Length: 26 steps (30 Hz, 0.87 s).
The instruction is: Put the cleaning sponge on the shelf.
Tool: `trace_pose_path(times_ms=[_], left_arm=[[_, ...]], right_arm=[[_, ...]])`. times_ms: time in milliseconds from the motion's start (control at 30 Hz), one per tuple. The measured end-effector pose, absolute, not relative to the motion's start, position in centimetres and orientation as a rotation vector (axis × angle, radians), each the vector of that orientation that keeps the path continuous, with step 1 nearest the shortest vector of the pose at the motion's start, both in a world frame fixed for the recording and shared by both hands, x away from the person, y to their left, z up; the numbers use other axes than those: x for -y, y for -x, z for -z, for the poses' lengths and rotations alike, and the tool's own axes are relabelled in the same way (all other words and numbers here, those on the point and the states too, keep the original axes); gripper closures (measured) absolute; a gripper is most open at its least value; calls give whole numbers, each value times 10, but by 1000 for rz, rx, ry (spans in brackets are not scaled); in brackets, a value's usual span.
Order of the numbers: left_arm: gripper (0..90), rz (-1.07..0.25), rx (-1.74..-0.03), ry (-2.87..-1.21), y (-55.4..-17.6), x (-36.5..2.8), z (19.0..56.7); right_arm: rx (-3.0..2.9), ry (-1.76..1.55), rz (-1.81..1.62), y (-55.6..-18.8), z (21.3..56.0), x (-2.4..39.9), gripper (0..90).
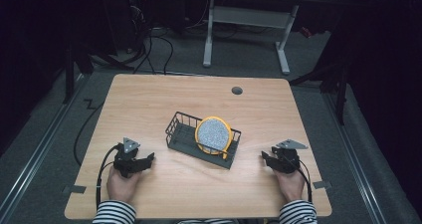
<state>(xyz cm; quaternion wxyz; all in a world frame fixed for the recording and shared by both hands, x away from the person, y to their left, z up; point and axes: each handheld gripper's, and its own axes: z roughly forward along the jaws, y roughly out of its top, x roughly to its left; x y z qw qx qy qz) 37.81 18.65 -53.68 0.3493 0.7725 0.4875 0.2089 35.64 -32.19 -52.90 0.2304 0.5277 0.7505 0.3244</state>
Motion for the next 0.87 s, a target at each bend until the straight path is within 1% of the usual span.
trace_pose_path(times_ms=[400,867], left_arm=[[278,-542,-1263,-2003,-378,-186,537],[273,-545,-1263,-2005,-378,-186,537]], right_arm=[[-2053,-1441,-876,-355,530,320,444],[-2048,-1449,-871,-354,530,319,435]])
